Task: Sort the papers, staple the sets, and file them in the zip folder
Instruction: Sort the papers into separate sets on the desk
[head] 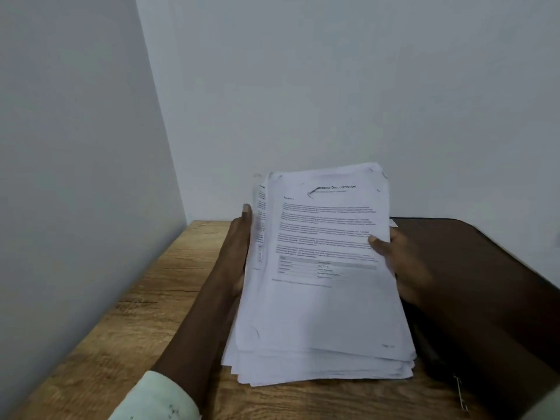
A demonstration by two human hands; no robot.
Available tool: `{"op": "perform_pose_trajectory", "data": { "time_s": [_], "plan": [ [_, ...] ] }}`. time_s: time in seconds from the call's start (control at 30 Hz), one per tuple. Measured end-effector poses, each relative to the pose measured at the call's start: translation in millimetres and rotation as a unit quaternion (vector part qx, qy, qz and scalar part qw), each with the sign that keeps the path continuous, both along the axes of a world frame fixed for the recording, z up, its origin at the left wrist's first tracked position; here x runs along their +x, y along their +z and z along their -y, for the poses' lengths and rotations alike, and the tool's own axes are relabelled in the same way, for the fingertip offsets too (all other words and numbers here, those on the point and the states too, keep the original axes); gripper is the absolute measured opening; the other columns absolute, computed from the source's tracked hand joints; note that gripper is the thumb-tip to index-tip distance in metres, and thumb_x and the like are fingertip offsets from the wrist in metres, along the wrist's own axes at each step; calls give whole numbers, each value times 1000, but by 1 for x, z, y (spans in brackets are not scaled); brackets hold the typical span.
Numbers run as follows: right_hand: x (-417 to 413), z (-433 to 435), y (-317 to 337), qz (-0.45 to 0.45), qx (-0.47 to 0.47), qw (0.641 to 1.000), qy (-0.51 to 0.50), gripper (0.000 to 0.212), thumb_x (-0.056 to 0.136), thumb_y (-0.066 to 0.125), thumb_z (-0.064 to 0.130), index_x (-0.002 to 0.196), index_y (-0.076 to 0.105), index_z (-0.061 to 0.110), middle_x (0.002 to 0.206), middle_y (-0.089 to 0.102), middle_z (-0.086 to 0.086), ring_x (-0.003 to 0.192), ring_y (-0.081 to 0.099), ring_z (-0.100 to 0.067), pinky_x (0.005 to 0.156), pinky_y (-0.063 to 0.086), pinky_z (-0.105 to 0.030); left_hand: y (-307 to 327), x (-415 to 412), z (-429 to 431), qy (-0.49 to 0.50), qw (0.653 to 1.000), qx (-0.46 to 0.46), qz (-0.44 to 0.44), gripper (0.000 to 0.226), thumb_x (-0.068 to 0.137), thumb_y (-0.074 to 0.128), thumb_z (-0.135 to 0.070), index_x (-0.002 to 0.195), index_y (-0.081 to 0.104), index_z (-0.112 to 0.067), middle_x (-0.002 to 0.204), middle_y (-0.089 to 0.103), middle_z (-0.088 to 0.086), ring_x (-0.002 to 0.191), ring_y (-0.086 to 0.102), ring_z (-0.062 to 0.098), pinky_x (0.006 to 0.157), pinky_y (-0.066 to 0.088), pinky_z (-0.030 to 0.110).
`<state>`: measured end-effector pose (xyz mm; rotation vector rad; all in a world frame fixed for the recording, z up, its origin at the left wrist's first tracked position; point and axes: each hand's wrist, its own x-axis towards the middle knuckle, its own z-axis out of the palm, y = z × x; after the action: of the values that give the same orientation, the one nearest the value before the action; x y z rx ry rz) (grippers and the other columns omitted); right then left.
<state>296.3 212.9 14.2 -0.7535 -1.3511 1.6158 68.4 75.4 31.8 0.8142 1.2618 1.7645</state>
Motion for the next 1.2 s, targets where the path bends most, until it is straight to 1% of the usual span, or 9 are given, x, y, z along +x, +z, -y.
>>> {"op": "perform_pose_trajectory", "data": {
  "time_s": [0.17,0.27,0.37,0.5,0.63,0.73,0.87,1.07,1.2],
  "plan": [
    [-7,14,5,17,47,999,-9,33,95,58,5,127,56,10,120,69,-9,102,70,-24,83,57,-37,11,8,-1,-40,998,30,-47,38,92,61,-1,129,56,3,123,66,23,107,67,40,84,59,47],
    [2,13,23,-83,20,996,35,56,88,68,12,138,46,20,131,62,-10,114,65,-29,94,53,-51,29,10,4,-72,991,102,-57,40,89,60,-2,129,56,1,121,68,20,106,68,39,83,60,46],
    [14,23,49,-142,-26,976,166,50,93,56,12,142,46,9,137,58,-18,122,58,-36,96,52,-51,60,22,7,-73,983,137,-100,39,88,62,-4,126,58,-3,119,69,17,102,69,34,82,59,41],
    [25,27,90,-104,108,987,65,44,90,57,13,133,54,1,125,66,-16,114,64,-34,88,57,-43,99,39,4,-22,956,168,-239,30,91,67,-9,120,65,-7,116,72,10,105,70,29,94,55,46],
    [39,33,133,-105,239,965,-38,22,98,53,8,117,64,8,112,73,-4,104,70,-23,85,57,-31,122,57,2,-5,939,214,-268,22,94,61,-5,113,69,-15,114,74,5,105,70,24,92,57,40],
    [39,36,134,-106,236,965,-39,20,98,53,6,113,65,9,104,75,0,98,72,-19,80,58,-27,115,66,-7,42,939,219,-260,22,92,61,-9,107,70,-22,111,75,2,103,71,20,90,57,39],
    [29,28,94,-70,177,981,-36,33,92,60,1,125,61,1,118,70,-11,108,68,-27,95,54,-39,87,67,-17,81,952,168,-244,26,91,60,-1,109,67,-17,104,75,-2,94,73,13,76,57,26],
    [22,24,63,-62,147,986,-49,34,86,69,4,120,65,4,110,74,-7,102,71,-23,90,56,-37,47,54,-21,68,966,90,-233,29,91,66,-5,118,66,-16,110,74,-2,99,71,16,90,57,39],
    [16,24,81,-62,193,976,-73,25,86,73,11,111,69,11,108,75,-5,101,71,-23,89,56,-39,56,54,-21,75,968,114,-211,21,94,62,-6,114,67,-12,106,75,2,95,73,18,81,59,33]
  ]
}}
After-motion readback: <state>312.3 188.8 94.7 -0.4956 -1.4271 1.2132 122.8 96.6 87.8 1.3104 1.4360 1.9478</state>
